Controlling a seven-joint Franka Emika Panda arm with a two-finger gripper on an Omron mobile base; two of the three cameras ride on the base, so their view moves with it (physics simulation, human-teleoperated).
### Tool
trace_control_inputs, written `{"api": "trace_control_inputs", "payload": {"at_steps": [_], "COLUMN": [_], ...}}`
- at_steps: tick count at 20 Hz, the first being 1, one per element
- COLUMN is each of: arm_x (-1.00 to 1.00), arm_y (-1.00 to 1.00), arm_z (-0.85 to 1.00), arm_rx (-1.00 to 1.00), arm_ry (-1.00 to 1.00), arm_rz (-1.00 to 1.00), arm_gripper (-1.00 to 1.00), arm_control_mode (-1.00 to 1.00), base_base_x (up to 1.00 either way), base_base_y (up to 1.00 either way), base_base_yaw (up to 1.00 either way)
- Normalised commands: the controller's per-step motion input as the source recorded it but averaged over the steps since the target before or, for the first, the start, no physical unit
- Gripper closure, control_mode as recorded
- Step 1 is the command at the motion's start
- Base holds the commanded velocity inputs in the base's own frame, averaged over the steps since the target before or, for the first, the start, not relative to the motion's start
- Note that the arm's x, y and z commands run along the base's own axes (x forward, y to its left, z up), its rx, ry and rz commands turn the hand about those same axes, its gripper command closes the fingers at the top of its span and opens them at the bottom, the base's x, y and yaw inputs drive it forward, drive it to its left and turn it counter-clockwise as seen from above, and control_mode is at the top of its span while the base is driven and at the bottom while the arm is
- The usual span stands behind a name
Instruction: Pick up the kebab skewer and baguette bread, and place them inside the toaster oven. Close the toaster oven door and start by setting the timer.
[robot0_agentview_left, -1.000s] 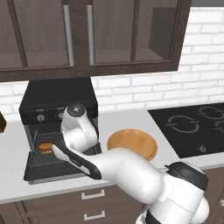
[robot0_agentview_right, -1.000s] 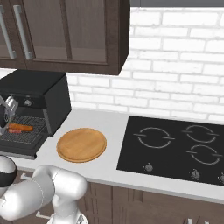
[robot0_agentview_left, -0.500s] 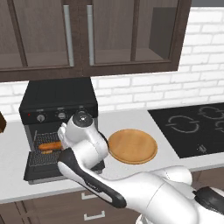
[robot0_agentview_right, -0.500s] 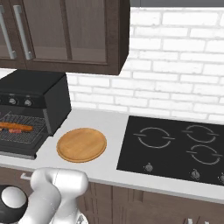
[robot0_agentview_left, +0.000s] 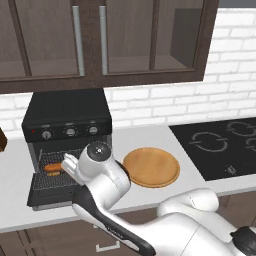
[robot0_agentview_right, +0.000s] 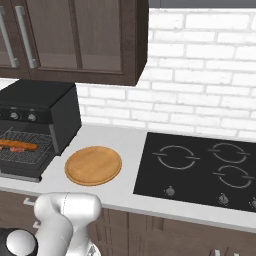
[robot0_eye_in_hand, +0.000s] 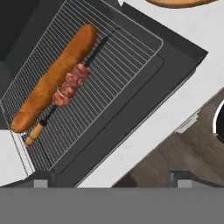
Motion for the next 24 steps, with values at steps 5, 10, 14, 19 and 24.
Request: {"api": "trace_control_inputs", "payload": {"at_steps": [5, 10, 14, 19, 24], "arm_x": [0.00, -0.17, -0.18, -0.04, 0.15], "arm_y": [0.03, 0.01, 0.05, 0.05, -0.06], "arm_z": [0.27, 0.08, -0.20, -0.05, -0.05], "arm_rx": [-0.30, -0.37, -0.32, -0.13, 0.01], "arm_ry": [0.03, 0.08, 0.00, -0.02, -0.03], "arm_rz": [0.20, 0.24, 0.21, 0.13, 0.12], "arm_gripper": [-1.00, -1.00, -1.00, -1.00, -1.00], "arm_control_mode": [-1.00, -1.00, -1.00, -1.00, -1.00], "base_base_x": [0.00, 0.00, 0.00, 0.00, 0.00], "base_base_y": [0.00, 0.00, 0.00, 0.00, 0.00], "base_base_yaw": [0.00, 0.00, 0.00, 0.00, 0.00]}}
